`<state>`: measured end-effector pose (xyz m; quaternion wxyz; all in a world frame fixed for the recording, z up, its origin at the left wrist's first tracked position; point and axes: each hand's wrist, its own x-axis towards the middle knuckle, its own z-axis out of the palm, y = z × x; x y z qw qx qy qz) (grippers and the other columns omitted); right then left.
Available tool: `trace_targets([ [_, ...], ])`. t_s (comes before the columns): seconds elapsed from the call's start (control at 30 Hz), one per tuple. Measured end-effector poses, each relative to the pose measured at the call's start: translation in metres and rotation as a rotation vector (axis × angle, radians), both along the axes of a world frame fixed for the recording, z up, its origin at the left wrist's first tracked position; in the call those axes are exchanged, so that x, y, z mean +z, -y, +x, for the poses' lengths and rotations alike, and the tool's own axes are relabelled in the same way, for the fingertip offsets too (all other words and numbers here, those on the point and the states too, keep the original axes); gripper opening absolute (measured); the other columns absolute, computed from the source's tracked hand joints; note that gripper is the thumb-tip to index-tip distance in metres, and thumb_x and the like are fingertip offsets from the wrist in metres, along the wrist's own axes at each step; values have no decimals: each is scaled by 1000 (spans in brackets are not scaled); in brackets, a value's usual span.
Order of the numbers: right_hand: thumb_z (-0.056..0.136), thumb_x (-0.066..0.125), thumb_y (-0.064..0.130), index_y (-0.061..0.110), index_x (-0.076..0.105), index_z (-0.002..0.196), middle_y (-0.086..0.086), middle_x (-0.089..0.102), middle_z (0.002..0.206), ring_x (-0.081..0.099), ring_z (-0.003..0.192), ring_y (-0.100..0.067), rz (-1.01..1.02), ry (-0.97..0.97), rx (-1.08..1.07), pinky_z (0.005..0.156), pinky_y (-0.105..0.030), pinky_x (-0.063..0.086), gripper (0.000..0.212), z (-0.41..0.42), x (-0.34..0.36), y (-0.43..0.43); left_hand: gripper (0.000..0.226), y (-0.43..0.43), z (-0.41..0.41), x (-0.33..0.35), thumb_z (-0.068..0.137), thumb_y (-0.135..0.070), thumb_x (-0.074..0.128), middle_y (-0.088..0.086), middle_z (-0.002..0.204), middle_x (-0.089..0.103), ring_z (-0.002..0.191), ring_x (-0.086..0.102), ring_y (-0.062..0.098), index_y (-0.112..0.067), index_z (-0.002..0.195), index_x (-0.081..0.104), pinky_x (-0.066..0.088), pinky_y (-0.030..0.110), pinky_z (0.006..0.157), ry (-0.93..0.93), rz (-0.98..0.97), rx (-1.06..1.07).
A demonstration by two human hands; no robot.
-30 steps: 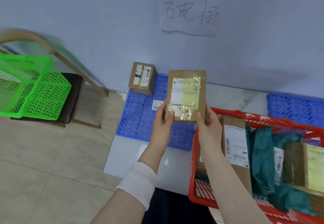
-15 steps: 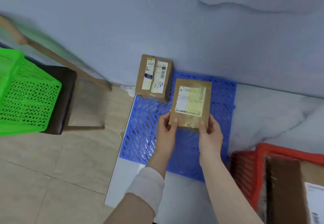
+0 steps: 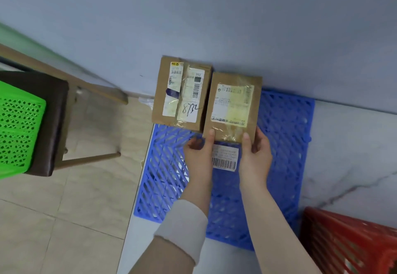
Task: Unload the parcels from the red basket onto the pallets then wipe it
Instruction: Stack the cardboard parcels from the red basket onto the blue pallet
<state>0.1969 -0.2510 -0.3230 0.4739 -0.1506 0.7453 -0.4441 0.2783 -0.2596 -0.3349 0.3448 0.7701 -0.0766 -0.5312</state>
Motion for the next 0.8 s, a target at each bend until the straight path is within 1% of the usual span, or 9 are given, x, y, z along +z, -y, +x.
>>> trace_targets([
  [0.07,93,52,20,20,50,128,8,58,122,54,114,-5,3,-22,2,93,-18,40,35,0,-3,12,58,10,-4,-2,75,-46,69,8,110,66,99,64,17,-4,113,58,48,26,81,-145,-9,62],
  [0.13,93,52,21,19,50,128,7,58,122,54,115,-6,-2,-42,-1,93,-18,41,34,1,-4,18,43,16,-8,-2,77,-43,66,12,107,69,98,66,19,-5,98,65,50,27,82,-272,-50,109],
  [0.27,94,50,22,18,48,130,7,57,125,52,115,-4,11,-61,5,85,-6,41,36,3,-5,19,30,22,-10,-1,81,-38,64,10,102,69,94,66,18,-9,89,65,50,26,82,-294,-59,147],
  [0.4,95,48,22,18,46,131,10,54,117,50,105,0,32,-102,47,70,8,35,35,2,-6,22,30,25,-12,-1,85,-37,61,10,96,68,85,65,17,-7,89,63,51,24,71,-280,-52,146],
  [0.47,96,47,24,17,44,133,7,53,122,51,108,-4,54,-123,103,78,2,38,38,0,-5,24,33,27,-13,0,86,-40,58,10,100,67,89,64,18,-8,92,62,51,23,70,-251,-18,116],
  [0.57,96,45,28,18,35,141,-1,43,143,41,130,-16,125,-178,253,105,-28,36,48,-8,5,24,54,26,-10,7,85,-47,57,13,118,62,105,60,21,-4,117,55,53,28,77,-268,39,58],
  [0.67,95,47,28,16,20,147,-1,22,154,20,142,-16,182,-267,397,112,-32,24,59,-18,34,12,65,17,-4,32,83,-50,58,10,118,58,104,58,19,-5,129,47,53,33,83,-223,90,-74],
  [0.73,94,49,26,15,20,147,-4,22,155,17,143,-18,163,-363,482,114,-37,25,61,-26,60,-6,63,5,-3,58,86,-42,59,8,112,57,100,56,18,-6,134,41,50,35,89,-124,104,-173],
  [0.8,93,51,24,13,24,145,-8,24,153,16,143,-23,145,-485,591,115,-42,22,60,-33,90,-29,59,-13,-6,91,89,-34,56,10,125,54,106,53,19,-6,137,36,44,31,92,-25,54,-291],
])
